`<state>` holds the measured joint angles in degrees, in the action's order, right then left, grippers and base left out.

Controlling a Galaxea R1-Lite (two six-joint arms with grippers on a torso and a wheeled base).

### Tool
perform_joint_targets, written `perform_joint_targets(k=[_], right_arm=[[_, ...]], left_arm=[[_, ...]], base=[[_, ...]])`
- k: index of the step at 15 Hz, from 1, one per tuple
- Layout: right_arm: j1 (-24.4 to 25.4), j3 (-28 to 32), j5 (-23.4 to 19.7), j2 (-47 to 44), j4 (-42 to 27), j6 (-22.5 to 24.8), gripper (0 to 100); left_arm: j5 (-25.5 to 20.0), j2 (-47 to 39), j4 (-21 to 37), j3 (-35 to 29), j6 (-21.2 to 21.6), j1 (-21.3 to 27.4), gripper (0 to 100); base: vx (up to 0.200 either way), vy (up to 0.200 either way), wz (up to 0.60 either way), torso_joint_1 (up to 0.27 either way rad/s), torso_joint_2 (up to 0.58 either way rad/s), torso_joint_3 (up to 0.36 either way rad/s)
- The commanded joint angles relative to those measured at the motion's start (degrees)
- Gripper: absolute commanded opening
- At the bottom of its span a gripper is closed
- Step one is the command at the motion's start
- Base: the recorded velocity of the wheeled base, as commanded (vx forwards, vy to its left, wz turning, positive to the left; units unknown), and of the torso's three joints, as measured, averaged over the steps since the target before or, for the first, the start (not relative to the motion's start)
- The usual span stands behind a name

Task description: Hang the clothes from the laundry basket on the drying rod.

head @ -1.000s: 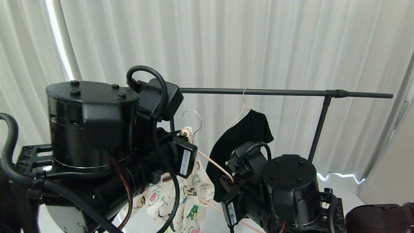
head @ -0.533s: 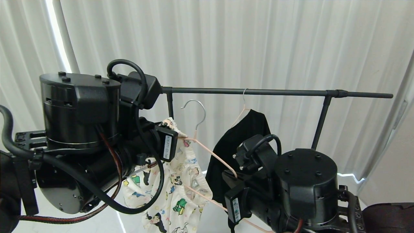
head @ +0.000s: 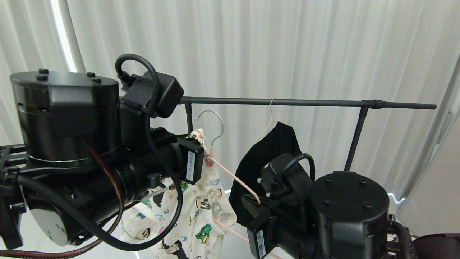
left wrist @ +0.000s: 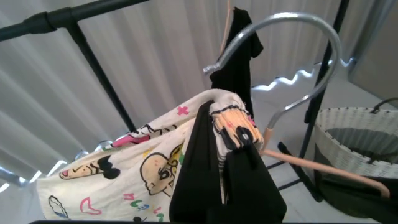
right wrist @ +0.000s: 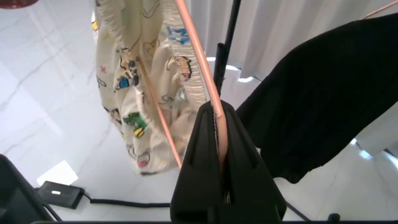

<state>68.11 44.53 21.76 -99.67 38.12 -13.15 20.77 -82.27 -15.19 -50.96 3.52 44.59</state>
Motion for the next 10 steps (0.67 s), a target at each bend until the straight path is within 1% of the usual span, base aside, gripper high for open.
perform_joint_targets(k=[1,2,3,6,10], right_arm=[[0.0,0.0,0.1,0.4,0.0,-0.3,0],[0.0,-0.1,0.2,0.6,0.0,-0.4,0],[0.0,-0.1,0.3,0.6,0.0,-0.5,0],[-1.0,0.0,2.1,0.5,0.0,-0.5,0],[-3.1,0.1,2.7,1.8,1.5,-0.4,0]], left_arm=[[-0.8,1.4,0.0,1.4,0.0,0.1,0],[-1.4,1.9,0.0,1.9,0.0,0.1,0],[-1.7,2.1,0.0,2.1,0.0,0.1,100],[-1.5,2.7,-0.1,1.9,0.1,-0.6,100],[-1.5,4.1,-0.1,2.0,0.3,-4.0,100]], base=[[0.0,0.0,0.0,0.0,0.0,0.0],[0.0,0.0,0.0,0.0,0.0,0.0],[0.0,0.0,0.0,0.0,0.0,0.0],[0.0,0.0,0.0,0.0,0.0,0.0],[0.0,0.0,0.0,0.0,0.0,0.0]])
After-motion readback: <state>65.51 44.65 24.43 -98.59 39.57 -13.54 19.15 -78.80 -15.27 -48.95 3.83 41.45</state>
